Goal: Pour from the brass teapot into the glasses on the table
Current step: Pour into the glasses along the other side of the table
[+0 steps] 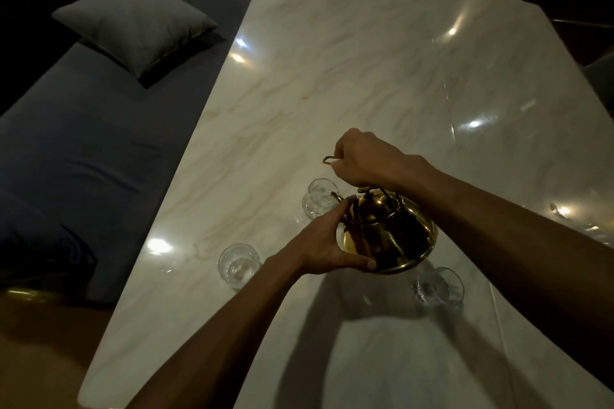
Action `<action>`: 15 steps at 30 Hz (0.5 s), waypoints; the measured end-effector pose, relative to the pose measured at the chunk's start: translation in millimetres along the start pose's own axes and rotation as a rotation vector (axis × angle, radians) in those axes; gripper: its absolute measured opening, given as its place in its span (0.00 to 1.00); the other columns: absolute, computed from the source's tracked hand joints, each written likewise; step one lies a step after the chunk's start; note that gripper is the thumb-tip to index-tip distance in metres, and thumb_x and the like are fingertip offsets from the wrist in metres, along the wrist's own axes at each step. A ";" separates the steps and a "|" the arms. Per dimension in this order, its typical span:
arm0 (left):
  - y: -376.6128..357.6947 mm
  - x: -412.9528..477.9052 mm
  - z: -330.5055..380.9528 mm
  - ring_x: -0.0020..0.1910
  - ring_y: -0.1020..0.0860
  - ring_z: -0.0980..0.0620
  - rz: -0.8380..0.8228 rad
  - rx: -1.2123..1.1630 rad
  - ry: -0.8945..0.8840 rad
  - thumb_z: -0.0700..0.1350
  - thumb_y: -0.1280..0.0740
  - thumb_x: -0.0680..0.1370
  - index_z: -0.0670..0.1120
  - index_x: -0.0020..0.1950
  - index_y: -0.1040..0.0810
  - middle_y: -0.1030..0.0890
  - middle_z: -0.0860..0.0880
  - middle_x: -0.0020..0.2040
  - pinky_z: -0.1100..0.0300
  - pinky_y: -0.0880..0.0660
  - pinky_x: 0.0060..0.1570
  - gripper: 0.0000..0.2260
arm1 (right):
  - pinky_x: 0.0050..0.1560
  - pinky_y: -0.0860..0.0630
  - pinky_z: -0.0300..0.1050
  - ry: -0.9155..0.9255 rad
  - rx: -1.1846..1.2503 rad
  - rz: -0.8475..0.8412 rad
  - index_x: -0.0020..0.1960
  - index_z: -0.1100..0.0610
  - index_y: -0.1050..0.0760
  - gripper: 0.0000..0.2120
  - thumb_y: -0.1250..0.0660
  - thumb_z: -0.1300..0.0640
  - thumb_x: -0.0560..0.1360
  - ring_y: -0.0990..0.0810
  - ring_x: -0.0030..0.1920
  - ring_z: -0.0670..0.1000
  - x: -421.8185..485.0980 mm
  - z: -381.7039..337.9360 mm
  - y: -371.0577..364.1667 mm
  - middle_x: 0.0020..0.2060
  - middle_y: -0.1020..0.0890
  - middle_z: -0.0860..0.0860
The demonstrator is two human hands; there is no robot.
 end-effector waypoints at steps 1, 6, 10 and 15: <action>-0.2 -1.0 0.4 0.58 0.33 0.71 0.001 0.009 0.000 0.49 0.20 0.67 0.62 0.71 0.44 0.34 0.66 0.63 0.85 0.39 0.51 0.42 | 0.44 0.17 0.55 0.000 0.015 0.005 0.56 0.63 0.23 0.13 0.34 0.57 0.75 0.17 0.38 0.57 -4.4 0.6 1.7 0.41 0.18 0.57; -1.6 -6.8 7.5 0.66 0.36 0.62 0.008 0.081 -0.019 0.52 0.20 0.67 0.55 0.78 0.44 0.33 0.55 0.74 0.76 0.38 0.60 0.47 | 0.45 0.18 0.54 0.011 0.098 0.077 0.57 0.64 0.22 0.13 0.35 0.57 0.77 0.16 0.41 0.58 -29.6 8.6 9.4 0.46 0.16 0.60; -5.5 -11.7 12.0 0.71 0.33 0.53 0.025 0.172 -0.018 0.57 0.20 0.65 0.58 0.77 0.44 0.33 0.54 0.74 0.49 0.31 0.70 0.47 | 0.44 0.26 0.43 0.056 0.169 0.153 0.65 0.60 0.25 0.16 0.36 0.55 0.79 0.21 0.45 0.52 -52.5 15.2 13.1 0.55 0.19 0.58; -10.4 -25.9 23.0 0.71 0.31 0.50 0.093 0.242 -0.029 0.57 0.20 0.64 0.58 0.77 0.45 0.32 0.53 0.74 0.49 0.30 0.68 0.49 | 0.45 0.25 0.43 0.106 0.244 0.222 0.66 0.58 0.26 0.18 0.35 0.53 0.79 0.19 0.51 0.55 -80.0 19.1 16.6 0.58 0.19 0.59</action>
Point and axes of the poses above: each hand's wrist, its own x-axis towards the middle knuckle, its own y-axis out of the back of the hand, z = x × y, the point moved 8 cm from there along x, towards the middle knuckle
